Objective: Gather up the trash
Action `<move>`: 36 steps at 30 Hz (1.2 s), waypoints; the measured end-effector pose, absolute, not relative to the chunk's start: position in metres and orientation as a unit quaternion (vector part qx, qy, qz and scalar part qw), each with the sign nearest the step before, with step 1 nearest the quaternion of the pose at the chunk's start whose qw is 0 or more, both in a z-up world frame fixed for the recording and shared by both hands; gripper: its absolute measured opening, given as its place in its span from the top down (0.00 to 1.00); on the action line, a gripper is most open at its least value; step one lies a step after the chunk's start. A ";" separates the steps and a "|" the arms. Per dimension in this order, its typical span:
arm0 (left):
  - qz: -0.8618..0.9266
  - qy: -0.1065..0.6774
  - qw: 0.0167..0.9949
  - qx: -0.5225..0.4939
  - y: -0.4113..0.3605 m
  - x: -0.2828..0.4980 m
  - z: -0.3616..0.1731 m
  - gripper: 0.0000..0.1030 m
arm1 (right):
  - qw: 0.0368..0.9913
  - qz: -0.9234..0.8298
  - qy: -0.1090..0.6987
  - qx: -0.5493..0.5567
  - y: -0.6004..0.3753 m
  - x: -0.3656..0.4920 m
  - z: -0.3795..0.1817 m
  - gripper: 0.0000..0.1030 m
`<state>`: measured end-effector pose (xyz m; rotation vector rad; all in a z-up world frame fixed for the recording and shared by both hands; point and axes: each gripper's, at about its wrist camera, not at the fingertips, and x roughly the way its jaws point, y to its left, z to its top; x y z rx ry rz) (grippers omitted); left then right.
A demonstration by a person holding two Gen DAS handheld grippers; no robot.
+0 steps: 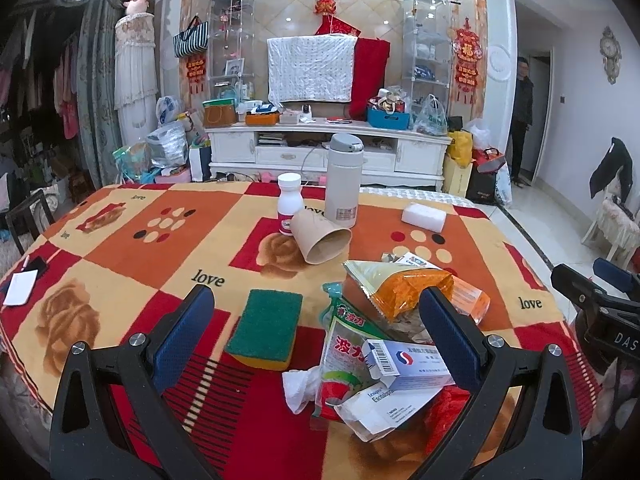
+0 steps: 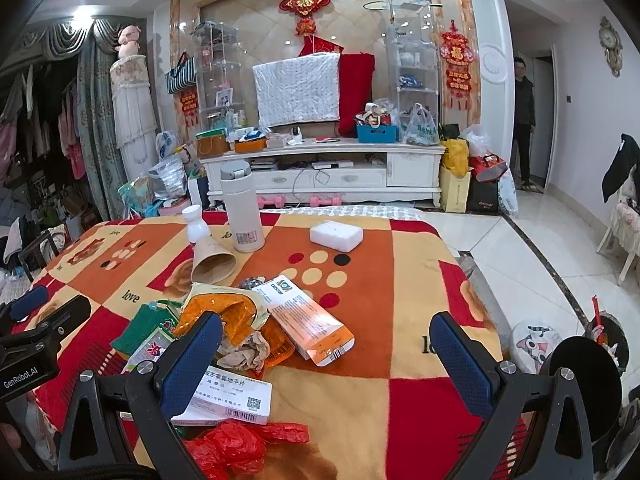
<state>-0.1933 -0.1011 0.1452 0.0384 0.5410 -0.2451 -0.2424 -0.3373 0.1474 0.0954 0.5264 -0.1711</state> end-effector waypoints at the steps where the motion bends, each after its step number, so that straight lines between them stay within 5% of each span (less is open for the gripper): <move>1: -0.121 0.266 0.956 0.018 -0.102 -0.194 0.145 0.01 | 0.961 -0.084 0.258 0.045 -0.336 -0.243 0.148 0.00; 36: -0.121 0.277 0.953 0.017 -0.103 -0.191 0.137 0.01 | 0.952 -0.077 0.294 0.037 -0.335 -0.235 0.143 0.00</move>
